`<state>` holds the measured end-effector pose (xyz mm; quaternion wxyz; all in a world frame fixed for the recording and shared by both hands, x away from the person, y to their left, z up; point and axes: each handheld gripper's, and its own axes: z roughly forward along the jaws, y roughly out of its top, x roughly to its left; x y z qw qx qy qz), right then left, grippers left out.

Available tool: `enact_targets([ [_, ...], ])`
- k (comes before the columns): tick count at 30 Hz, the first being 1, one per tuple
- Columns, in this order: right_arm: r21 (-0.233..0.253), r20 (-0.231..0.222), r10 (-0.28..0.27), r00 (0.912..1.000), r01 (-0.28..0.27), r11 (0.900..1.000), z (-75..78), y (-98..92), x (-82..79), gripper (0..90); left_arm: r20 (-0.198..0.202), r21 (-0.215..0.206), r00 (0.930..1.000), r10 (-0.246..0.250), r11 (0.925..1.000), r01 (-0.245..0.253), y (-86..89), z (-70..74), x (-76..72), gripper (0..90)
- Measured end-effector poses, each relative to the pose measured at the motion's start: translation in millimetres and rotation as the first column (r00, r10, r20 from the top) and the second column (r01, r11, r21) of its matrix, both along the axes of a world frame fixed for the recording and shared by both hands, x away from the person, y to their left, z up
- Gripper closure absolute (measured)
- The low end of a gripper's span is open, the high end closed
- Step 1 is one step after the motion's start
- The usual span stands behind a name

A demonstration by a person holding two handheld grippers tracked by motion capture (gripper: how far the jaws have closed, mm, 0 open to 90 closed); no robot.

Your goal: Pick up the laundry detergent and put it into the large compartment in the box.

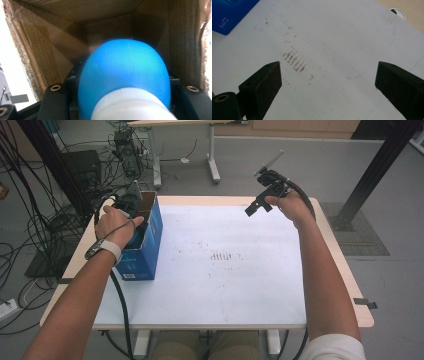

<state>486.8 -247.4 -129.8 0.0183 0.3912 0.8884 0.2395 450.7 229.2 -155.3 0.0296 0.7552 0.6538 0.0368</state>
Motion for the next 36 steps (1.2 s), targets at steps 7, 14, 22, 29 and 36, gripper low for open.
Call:
enact_targets([
  [7, -0.001, 0.000, -0.007, 1.0000, 0.007, 1.000, 1.2, -1.6, -1.1, 7.0, 0.000, -0.005, 1.0000, 0.002, 1.0000, -0.002, 2.1, -0.4, -0.3, 39.0],
  [14, -0.003, 0.000, 0.004, 1.0000, -0.004, 1.000, -0.1, 0.8, 1.1, 7.0, 0.003, -0.011, 1.0000, 0.005, 0.9999, -0.005, 3.9, -0.8, -0.5, 39.0],
  [22, 0.001, -0.001, -0.003, 1.0000, 0.003, 1.000, -0.3, -2.3, 1.0, 7.0, 0.001, -0.011, 1.0000, 0.002, 0.9999, -0.002, 4.3, -0.9, 0.2, 39.0],
  [29, -0.001, 0.001, -0.001, 1.0000, 0.001, 1.000, 0.3, -3.5, -0.2, 7.0, 0.007, -0.012, 1.0000, 0.003, 0.9999, -0.003, 4.1, -1.3, -0.9, 39.0],
  [36, 0.000, 0.002, -0.004, 1.0000, 0.004, 1.000, 0.9, -3.2, -1.4, 7.0, 0.009, -0.016, 1.0000, 0.003, 0.9999, -0.003, 6.2, -1.2, -1.7, 39.0],
])
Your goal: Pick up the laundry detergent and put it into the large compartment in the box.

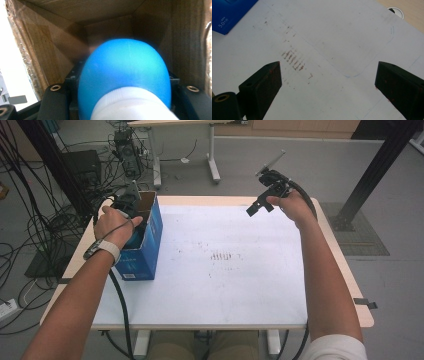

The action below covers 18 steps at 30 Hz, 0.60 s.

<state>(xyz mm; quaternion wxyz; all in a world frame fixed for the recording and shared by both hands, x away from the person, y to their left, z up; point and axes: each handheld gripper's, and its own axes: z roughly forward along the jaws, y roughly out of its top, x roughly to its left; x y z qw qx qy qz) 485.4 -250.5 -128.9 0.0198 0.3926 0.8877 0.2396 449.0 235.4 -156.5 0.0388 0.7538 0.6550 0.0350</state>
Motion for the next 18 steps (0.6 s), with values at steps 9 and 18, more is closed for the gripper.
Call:
enact_targets([
  [9, -0.001, 0.001, -0.001, 1.0000, 0.001, 1.000, 0.7, -0.1, -0.8, 7.1, -0.003, -0.003, 1.0000, 0.004, 1.0000, -0.004, 1.9, 0.1, 0.2, 39.0],
  [18, -0.003, 0.000, 0.000, 1.0000, 0.000, 1.000, 1.1, -0.7, -1.0, 7.4, -0.002, -0.007, 1.0000, 0.007, 1.0000, -0.007, 3.0, 0.1, -0.6, 39.0],
])
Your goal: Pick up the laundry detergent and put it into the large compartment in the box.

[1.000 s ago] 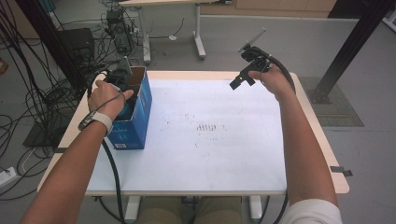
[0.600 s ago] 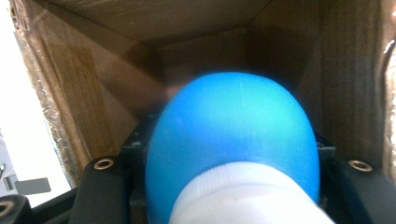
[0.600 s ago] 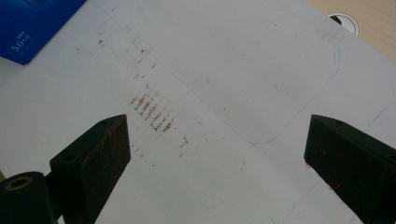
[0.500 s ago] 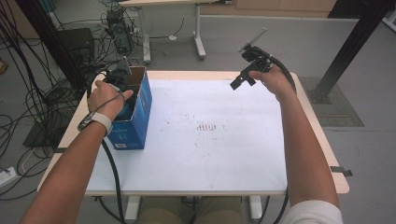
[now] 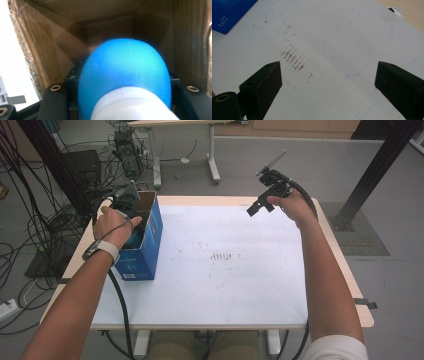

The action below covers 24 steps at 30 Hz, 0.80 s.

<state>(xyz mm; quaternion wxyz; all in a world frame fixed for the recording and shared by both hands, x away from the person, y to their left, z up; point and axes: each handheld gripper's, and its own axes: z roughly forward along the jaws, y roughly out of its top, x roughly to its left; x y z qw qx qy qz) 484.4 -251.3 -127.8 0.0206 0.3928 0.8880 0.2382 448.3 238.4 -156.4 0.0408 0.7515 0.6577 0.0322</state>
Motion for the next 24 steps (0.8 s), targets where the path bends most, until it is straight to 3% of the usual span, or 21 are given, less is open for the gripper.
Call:
enact_targets([
  [24, 0.004, 0.004, 0.000, 1.0000, 0.000, 1.000, 0.9, -1.3, -2.0, 7.4, -0.006, 0.005, 1.0000, -0.005, 1.0000, 0.005, -2.6, -0.3, 0.3, 39.0],
])
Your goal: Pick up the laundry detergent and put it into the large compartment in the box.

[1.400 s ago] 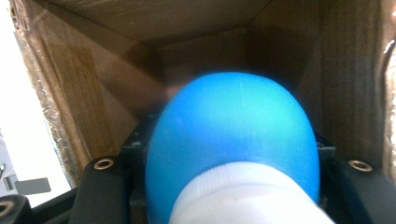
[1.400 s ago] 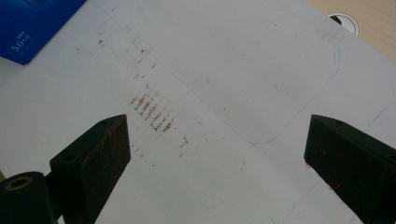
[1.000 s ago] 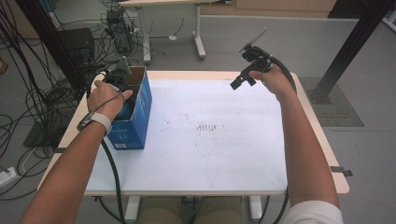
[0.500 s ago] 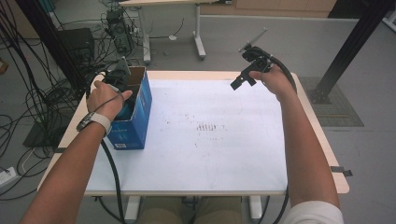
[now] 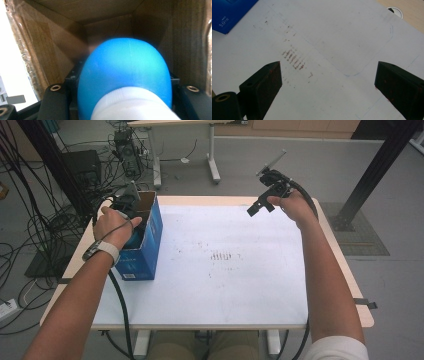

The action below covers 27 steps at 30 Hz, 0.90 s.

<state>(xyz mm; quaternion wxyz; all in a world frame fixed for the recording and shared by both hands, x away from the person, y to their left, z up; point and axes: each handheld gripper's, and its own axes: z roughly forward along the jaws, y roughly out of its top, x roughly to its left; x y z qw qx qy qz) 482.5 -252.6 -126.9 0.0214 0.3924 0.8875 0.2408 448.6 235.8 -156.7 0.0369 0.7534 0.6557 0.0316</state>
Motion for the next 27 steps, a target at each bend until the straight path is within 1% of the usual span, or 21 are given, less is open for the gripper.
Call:
enact_targets([
  [10, 0.002, 0.003, -0.004, 1.0000, 0.004, 1.000, 2.4, -2.4, -2.0, 7.4, -0.004, -0.001, 1.0000, 0.002, 1.0000, -0.002, 0.4, 0.3, 0.1, 39.0],
  [27, 0.001, 0.007, -0.005, 1.0000, 0.005, 1.000, 3.2, -2.8, -3.9, 7.4, 0.006, -0.008, 0.9999, 0.010, 0.9999, -0.009, 3.8, 0.0, -2.8, 39.0],
])
